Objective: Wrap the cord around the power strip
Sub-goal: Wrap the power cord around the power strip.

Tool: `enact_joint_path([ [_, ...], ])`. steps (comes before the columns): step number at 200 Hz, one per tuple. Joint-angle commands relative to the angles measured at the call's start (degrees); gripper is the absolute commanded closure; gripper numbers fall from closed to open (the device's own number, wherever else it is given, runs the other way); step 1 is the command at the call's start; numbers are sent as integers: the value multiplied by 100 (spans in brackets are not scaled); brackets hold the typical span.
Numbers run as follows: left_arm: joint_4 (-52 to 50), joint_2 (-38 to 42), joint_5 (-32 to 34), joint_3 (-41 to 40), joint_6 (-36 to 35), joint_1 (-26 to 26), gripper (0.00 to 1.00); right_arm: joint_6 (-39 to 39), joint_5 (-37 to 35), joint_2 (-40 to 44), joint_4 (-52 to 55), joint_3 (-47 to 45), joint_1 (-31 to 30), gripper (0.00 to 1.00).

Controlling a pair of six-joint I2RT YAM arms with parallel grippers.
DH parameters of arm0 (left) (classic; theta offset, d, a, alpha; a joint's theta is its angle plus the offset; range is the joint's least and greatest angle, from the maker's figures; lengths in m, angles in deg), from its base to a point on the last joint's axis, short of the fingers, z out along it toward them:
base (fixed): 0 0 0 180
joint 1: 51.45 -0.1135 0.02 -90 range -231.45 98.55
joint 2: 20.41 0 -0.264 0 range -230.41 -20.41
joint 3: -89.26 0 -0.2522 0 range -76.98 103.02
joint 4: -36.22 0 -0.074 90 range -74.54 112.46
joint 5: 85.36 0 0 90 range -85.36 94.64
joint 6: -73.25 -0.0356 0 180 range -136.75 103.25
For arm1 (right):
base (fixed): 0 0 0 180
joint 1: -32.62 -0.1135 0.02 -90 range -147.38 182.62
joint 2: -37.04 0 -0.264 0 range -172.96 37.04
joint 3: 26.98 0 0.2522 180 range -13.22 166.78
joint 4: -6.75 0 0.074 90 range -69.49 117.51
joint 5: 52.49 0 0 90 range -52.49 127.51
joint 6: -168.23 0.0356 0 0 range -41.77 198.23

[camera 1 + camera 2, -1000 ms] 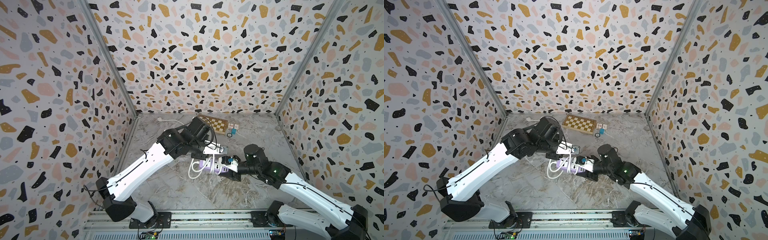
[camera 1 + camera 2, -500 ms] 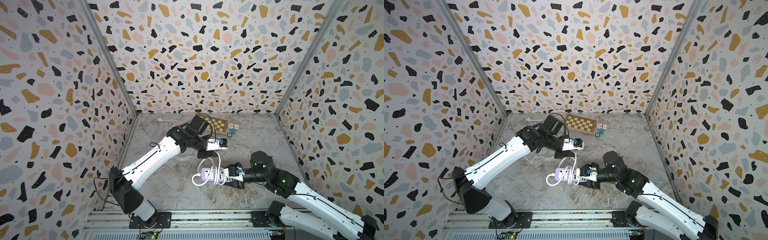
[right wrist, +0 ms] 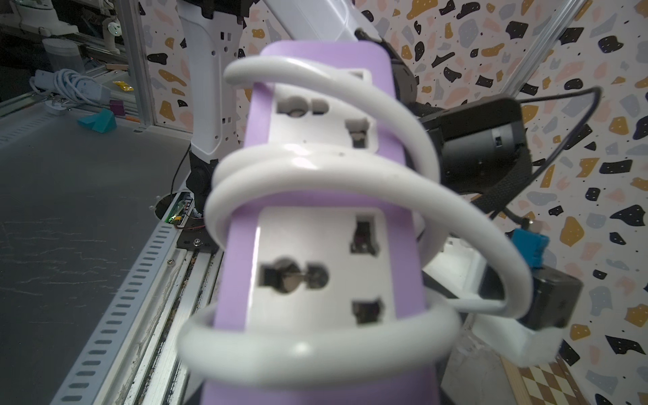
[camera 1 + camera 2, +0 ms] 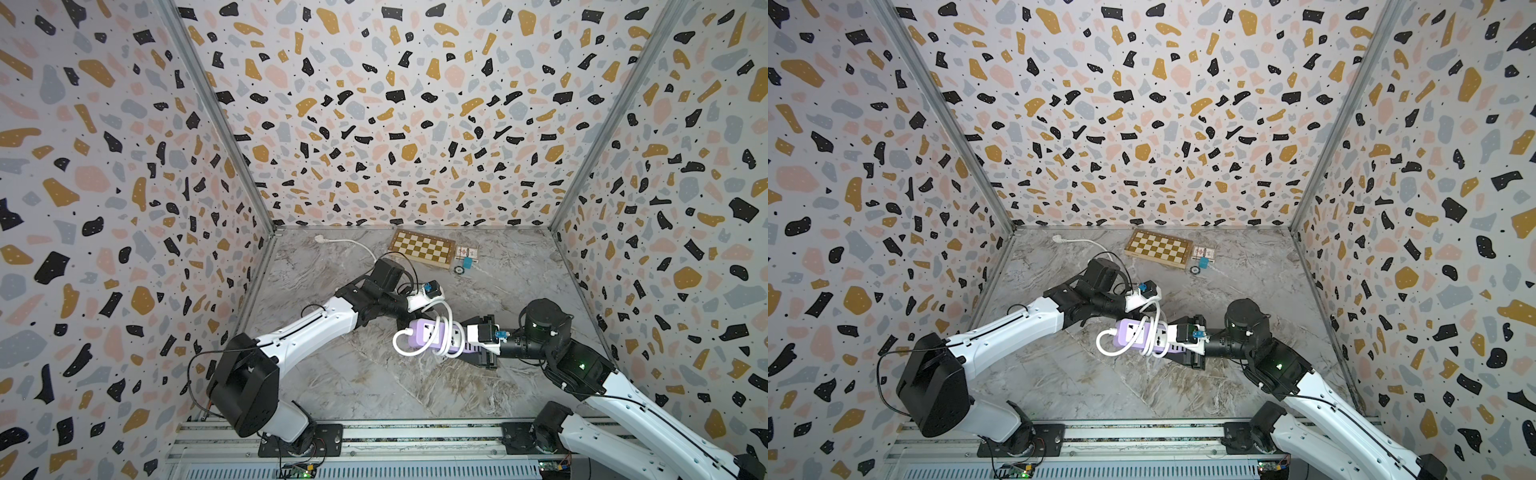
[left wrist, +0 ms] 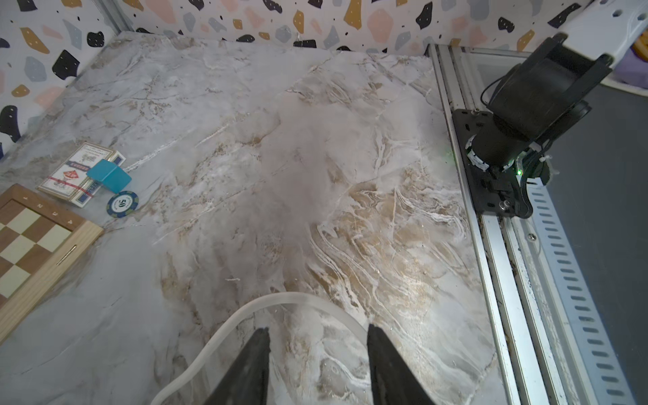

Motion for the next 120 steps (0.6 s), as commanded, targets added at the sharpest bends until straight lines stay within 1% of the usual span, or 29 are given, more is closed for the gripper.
enact_joint_path([
  [1, 1337, 41, -68, -348, 693, -29, 54, 338, 102, 228, -821, 132, 105, 100],
  [20, 2244, 102, 272, -923, 1069, -35, 54, 505, -170, 243, -967, 164, 173, 100],
  [33, 2797, 142, 374, -1225, 1301, -29, 54, 550, -270, 183, -936, 264, 183, 100],
  [67, 3769, 85, 353, -1649, 1872, -32, 56, 646, -458, -8, -867, 428, 183, 100],
  [98, 4788, -21, 308, -1958, 2329, -29, 61, 835, -741, -34, -1028, 440, 191, 100],
  [120, 5288, -72, 246, -2133, 2568, -26, 60, 913, -945, -32, -1100, 474, 200, 100],
])
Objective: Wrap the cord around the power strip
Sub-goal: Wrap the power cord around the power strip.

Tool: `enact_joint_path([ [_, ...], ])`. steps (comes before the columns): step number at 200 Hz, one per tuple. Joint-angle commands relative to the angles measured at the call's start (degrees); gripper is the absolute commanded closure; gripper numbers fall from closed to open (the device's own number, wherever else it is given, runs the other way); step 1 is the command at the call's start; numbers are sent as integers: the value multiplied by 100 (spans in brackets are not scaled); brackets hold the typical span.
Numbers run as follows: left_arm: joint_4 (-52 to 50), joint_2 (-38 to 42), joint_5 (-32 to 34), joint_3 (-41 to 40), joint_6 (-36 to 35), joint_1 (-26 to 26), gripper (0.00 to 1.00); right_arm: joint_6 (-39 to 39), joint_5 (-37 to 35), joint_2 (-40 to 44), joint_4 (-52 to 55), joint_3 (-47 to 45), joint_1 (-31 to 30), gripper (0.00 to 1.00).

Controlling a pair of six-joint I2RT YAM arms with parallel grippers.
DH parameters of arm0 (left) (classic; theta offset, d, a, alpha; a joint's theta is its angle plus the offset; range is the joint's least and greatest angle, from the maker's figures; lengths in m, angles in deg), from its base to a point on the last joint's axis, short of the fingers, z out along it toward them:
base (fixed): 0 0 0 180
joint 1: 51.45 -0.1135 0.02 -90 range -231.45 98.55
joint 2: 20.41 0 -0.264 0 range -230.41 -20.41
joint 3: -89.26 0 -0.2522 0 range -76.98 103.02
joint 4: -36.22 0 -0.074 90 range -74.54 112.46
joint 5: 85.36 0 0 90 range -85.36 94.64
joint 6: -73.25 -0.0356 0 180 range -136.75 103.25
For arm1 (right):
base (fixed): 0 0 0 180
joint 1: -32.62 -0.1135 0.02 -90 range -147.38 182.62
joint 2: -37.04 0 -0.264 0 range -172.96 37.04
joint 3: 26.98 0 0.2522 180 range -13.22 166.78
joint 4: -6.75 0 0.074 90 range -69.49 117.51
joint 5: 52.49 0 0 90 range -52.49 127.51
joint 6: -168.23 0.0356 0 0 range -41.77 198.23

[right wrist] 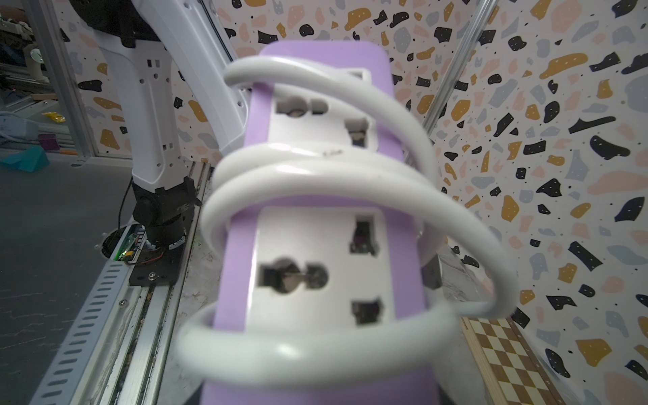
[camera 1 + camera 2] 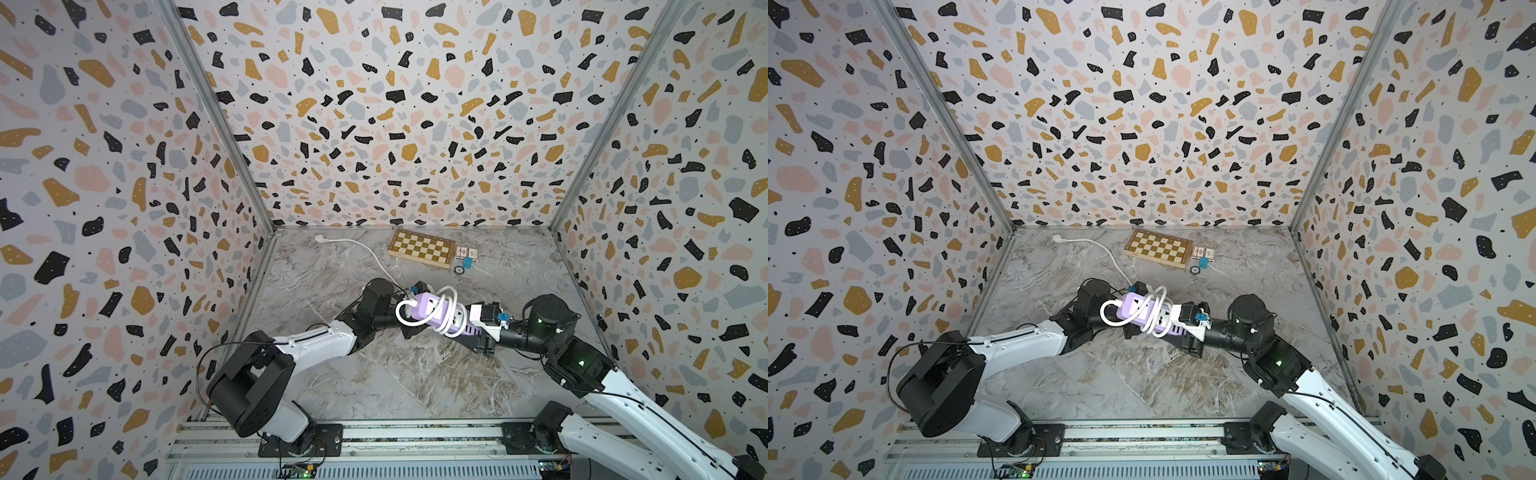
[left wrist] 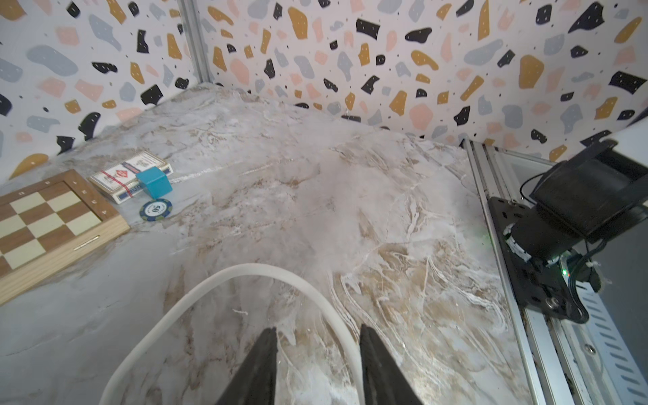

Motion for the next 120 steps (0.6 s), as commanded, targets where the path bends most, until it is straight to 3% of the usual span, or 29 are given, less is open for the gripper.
enact_joint_path([
  [1, 1208, -61, -77, -180, 478, -21, 60, 202, -282, 80, -553, 393, 32, 100],
  [72, 2149, -216, -327, -442, 804, 22, 57, 232, -353, -35, -492, 492, 41, 100],
  [103, 2681, -290, -287, -703, 1021, 46, 66, 305, -478, -21, -522, 547, 91, 100],
  [120, 2667, -300, -267, -728, 1010, 97, 79, 423, -610, -22, -607, 547, 127, 100],
])
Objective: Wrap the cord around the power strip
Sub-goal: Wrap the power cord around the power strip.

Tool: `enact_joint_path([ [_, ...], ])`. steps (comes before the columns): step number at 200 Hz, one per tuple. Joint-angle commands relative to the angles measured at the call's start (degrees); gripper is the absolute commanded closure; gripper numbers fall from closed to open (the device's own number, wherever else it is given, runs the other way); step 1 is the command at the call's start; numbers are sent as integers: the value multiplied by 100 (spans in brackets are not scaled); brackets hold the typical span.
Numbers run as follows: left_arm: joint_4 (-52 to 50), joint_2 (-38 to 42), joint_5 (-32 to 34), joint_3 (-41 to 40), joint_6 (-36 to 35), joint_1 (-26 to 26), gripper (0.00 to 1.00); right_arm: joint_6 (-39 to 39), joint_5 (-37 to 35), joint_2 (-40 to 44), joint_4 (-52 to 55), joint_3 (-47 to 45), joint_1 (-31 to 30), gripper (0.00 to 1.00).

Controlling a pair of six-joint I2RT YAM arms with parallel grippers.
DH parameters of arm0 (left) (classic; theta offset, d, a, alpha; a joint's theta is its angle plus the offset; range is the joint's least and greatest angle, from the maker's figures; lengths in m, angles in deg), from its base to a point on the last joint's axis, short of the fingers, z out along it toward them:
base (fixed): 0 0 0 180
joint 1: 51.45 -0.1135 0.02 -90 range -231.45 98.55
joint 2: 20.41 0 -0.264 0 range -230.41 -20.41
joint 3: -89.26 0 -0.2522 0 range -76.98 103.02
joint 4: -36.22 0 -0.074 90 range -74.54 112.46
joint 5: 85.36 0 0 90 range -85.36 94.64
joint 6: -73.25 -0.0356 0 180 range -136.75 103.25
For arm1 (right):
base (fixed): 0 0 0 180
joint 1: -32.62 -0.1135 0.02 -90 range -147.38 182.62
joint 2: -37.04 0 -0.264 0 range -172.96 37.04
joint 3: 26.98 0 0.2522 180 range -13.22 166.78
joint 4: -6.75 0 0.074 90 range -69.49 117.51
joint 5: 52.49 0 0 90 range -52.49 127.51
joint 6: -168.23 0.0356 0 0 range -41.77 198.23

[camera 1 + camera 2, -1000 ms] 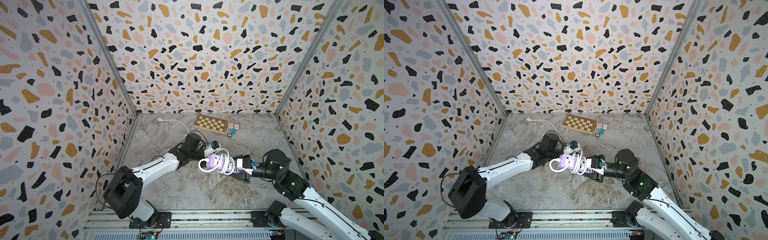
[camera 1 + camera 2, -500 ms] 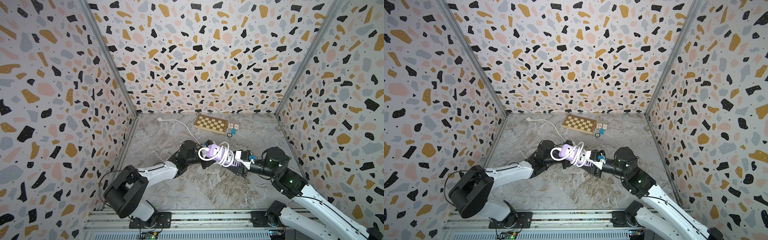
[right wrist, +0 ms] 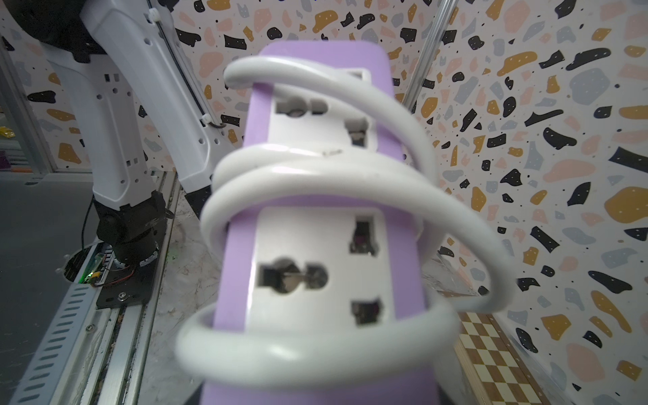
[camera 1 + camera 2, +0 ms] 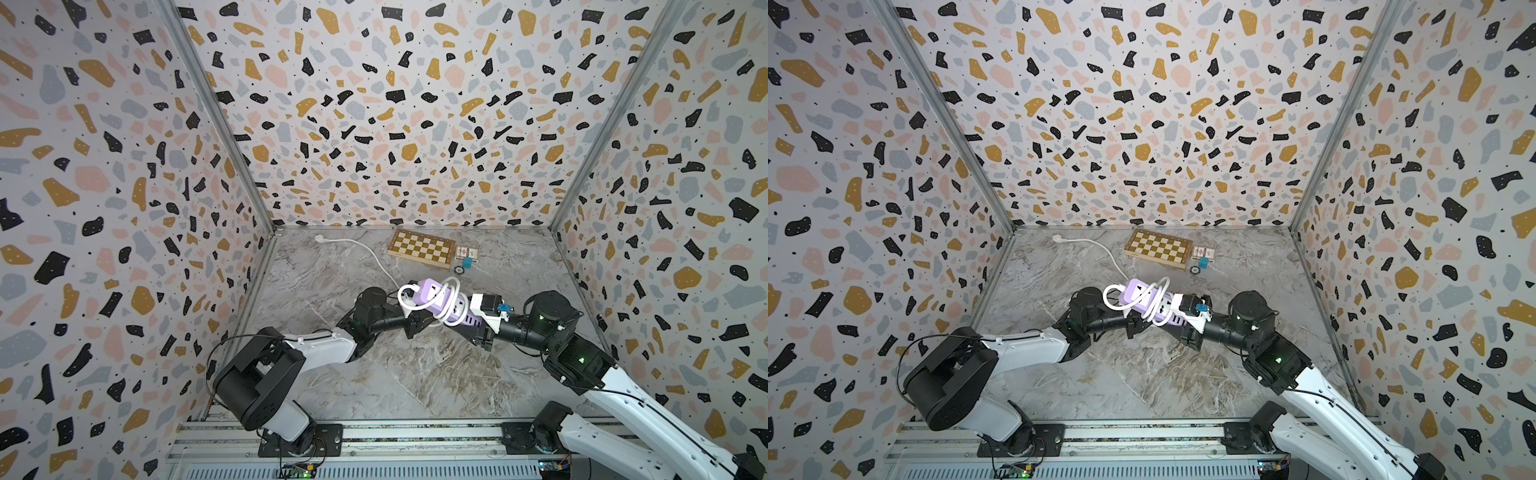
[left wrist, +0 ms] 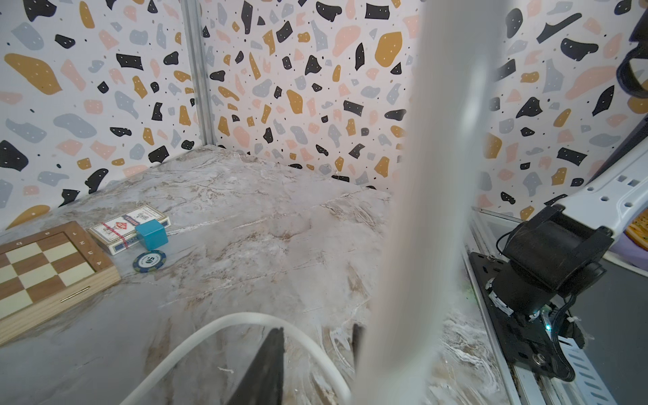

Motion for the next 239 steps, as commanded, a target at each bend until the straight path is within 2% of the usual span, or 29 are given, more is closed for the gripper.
enact_joint_path([
  [1, 510, -42, -59, -94, 127, 70, 80, 217, -225, 92, -526, 388, 67, 100],
  [25, -19, 200, 55, -55, -180, 228, 91, 459, -803, 99, -574, 400, 204, 100],
  [56, -1462, 932, 503, 55, -1019, 539, 100, 776, -1562, 68, -296, 461, 686, 100],
  [73, -2395, 1438, 825, 186, -1478, 651, 100, 862, -1717, 30, -16, 495, 1117, 100],
  [93, -3615, 2043, 1221, 433, -2064, 818, 100, 772, -1484, -152, 459, 600, 1675, 100],
  [116, -5070, 2550, 1579, 1044, -2855, 1100, 100, 346, -1547, -411, 995, 634, 1784, 100],
  [140, -6336, 2714, 1894, 1873, -3593, 1311, 100, -52, -1375, -678, 1410, 616, 1657, 100],
  [161, -7182, 2643, 2251, 2674, -4209, 1367, 98, -409, -1489, -917, 1809, 590, 1098, 100],
  [195, -7966, 2376, 2873, 3778, -4915, 1380, 93, -492, -1643, -1077, 2048, 322, 188, 100],
  [239, -8680, 1971, 3397, 4511, -5430, 1380, 87, -538, -844, -1211, 2151, 140, -200, 100],
])
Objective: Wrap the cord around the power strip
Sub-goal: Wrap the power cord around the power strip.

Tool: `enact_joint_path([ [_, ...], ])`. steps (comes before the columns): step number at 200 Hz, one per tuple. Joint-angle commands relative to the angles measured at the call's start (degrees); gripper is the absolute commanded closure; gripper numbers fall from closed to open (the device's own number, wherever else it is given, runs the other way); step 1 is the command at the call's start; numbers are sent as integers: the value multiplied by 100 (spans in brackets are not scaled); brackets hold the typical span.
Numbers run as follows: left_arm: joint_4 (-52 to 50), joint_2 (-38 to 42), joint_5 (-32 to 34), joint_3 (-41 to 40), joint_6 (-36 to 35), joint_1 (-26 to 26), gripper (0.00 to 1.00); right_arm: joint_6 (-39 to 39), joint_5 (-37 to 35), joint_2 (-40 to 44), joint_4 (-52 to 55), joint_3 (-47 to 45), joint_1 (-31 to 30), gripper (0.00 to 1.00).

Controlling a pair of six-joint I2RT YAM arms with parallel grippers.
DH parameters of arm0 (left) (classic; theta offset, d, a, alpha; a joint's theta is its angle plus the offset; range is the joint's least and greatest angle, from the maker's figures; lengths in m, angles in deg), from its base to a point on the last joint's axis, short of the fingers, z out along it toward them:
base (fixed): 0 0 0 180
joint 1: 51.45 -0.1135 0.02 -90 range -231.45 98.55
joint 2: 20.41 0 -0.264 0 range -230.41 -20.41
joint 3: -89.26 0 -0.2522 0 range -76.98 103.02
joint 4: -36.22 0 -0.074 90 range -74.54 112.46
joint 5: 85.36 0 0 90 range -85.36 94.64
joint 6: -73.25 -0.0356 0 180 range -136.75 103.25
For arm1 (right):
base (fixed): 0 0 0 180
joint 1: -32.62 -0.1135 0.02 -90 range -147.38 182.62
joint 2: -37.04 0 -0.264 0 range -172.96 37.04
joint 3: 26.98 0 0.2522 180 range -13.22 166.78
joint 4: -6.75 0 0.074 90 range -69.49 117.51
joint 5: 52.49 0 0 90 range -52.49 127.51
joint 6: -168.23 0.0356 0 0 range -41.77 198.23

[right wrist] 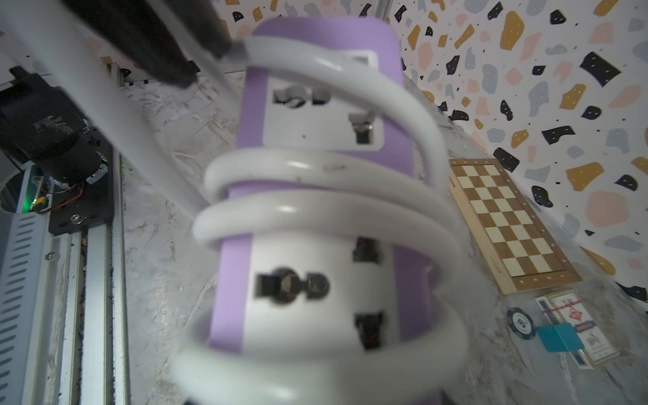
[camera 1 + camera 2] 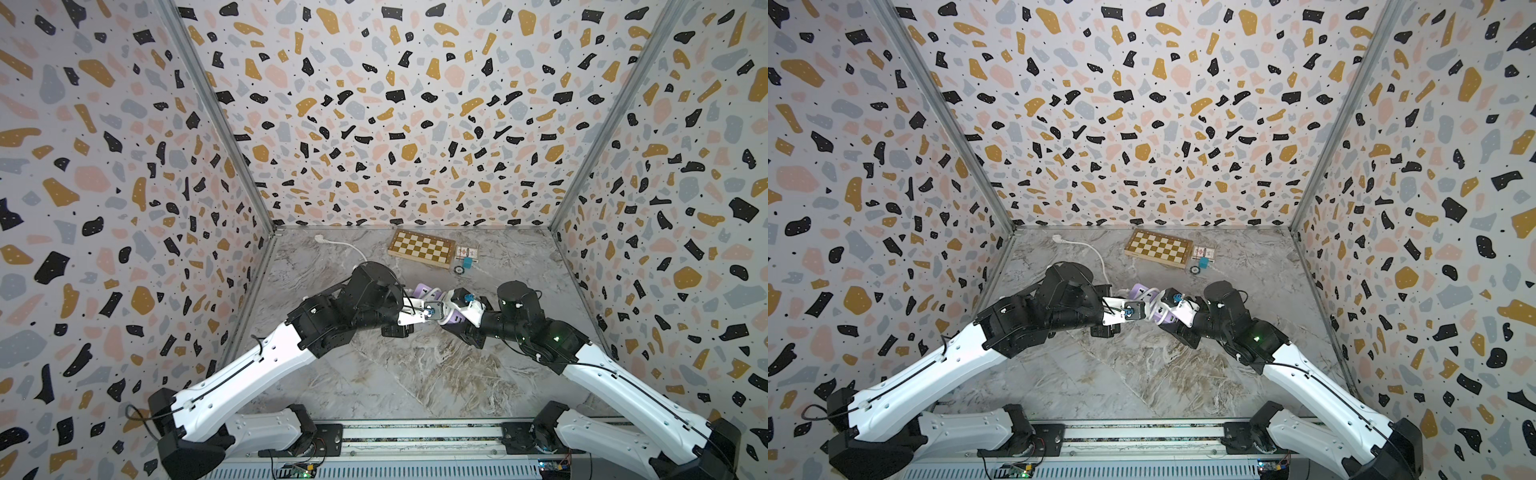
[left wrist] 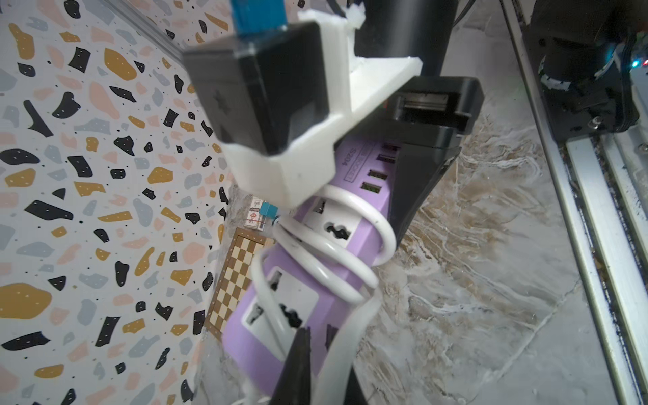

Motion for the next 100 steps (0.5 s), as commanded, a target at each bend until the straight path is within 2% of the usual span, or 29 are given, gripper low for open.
enact_joint_path([
  [1, -105, -50, 369, 461, -551, 31, 87, -231, 205, -64, 492, -181, -174, 100],
  [22, -270, -146, 659, 579, -700, 30, 85, -357, 626, -33, 464, -221, -291, 100],
  [55, -976, -395, 745, 1047, -792, 30, 85, -521, 1192, -5, 387, -269, -467, 100],
  [77, -1025, -520, 850, 1046, -913, 14, 84, -672, 1521, 65, 283, -338, -640, 100],
  [100, -1039, -628, 409, 1058, -999, -220, 80, -808, 1671, 188, 136, -418, -845, 100],
])
